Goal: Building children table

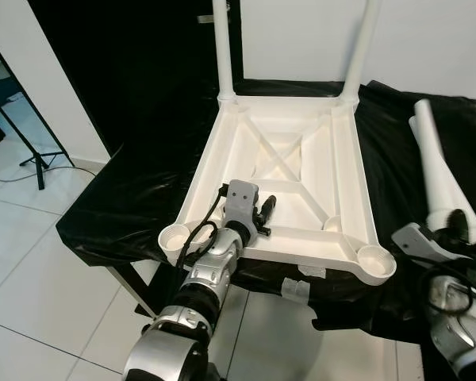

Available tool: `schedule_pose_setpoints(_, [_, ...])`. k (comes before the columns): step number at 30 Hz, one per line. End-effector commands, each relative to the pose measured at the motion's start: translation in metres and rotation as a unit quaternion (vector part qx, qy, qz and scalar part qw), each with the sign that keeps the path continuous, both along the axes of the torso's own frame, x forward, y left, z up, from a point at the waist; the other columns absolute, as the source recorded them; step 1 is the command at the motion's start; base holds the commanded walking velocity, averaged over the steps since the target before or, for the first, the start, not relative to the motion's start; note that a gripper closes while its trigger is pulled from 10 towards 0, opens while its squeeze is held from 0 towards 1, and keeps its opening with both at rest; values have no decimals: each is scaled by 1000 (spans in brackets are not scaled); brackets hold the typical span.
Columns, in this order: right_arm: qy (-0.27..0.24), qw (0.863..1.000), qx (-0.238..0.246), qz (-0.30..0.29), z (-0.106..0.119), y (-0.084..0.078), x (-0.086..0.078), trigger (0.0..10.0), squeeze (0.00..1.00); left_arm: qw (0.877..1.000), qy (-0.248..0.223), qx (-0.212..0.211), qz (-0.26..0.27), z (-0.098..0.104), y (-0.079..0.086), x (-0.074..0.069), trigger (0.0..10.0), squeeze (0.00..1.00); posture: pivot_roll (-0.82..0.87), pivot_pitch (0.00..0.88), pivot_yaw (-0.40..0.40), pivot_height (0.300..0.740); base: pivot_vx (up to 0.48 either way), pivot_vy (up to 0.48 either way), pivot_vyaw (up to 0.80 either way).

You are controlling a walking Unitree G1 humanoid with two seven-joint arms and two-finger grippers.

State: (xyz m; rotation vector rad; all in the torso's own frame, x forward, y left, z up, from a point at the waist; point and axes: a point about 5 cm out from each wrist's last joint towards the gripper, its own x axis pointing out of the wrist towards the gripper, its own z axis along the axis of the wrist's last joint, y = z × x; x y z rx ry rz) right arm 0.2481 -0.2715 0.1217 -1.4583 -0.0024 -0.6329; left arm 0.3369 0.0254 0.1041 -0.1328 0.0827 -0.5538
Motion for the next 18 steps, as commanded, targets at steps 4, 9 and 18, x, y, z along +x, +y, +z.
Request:
schedule_pose_setpoints(4, [-134,985,-103,24,52,9,-6,0,0,995,18,-58,-75,7,-17,-4,10000,0,-21,0,87,740,0,0,0])
schedule_pose_setpoints(9, [-152,971,-158,97,65,28,-11,0,0,966,58,-173,-185,21,-32,-10,10000,0,-25,0,84,740,0,0,0])
schedule_pose_setpoints(18, [-122,947,-209,210,47,51,-27,0,0,874,73,-382,-291,70,-30,-2,10000,1000,-25,0,74,740,0,0,0])
